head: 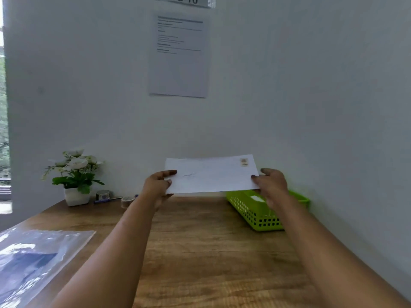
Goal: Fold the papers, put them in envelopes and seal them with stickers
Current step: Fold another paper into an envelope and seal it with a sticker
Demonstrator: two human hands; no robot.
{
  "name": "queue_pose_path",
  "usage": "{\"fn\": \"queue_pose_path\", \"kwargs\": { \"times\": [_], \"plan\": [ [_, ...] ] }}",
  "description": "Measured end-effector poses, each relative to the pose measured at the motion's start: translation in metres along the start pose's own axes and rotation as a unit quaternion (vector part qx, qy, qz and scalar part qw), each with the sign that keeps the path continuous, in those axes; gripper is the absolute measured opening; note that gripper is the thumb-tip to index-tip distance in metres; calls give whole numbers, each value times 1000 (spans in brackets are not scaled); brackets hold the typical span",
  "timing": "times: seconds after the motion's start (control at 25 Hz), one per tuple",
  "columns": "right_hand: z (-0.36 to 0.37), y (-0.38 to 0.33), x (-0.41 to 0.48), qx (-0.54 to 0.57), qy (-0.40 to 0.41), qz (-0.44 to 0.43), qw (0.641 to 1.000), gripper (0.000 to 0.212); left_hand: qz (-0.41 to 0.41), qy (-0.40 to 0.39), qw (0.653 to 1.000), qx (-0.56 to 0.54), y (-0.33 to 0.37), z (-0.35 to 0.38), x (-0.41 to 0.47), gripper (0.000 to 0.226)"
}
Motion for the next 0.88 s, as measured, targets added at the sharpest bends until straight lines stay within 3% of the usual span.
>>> {"fn": "queue_pose_path", "kwargs": {
  "times": [0.08, 0.12, 0.28, 0.44, 0.68, 0.88],
  "plan": [
    [-15, 6, 23, 144, -2, 22, 989, 63, 7, 6, 999, -53, -9, 30, 24, 36],
    [-9, 8, 35, 171, -33, 49, 983, 60, 9, 13, 996, -85, -14, 49, 33, 37],
    [29, 29, 70, 100, -157, 181, 966, 9, -36, 46, 983, -172, -60, 137, 54, 38],
    [30, 33, 89, 66, -165, 242, 954, 12, -111, 33, 976, -185, -65, 188, 53, 31],
    [5, 23, 76, 84, -222, 328, 914, 29, -209, -65, 968, -119, -42, 169, 42, 33],
    [-26, 36, 58, -11, -241, 417, 876, 25, -332, -183, 925, 35, -47, 169, 26, 20]
  ]
}}
Point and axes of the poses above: each hand's wrist, its own x-axis towards the middle knuckle, its own z-axis out of the palm, y = z × x, the point moved 8 cm from there along x, towards the middle knuckle, and after that the axes turned 10 degrees about -y, right-handed, at the moved point
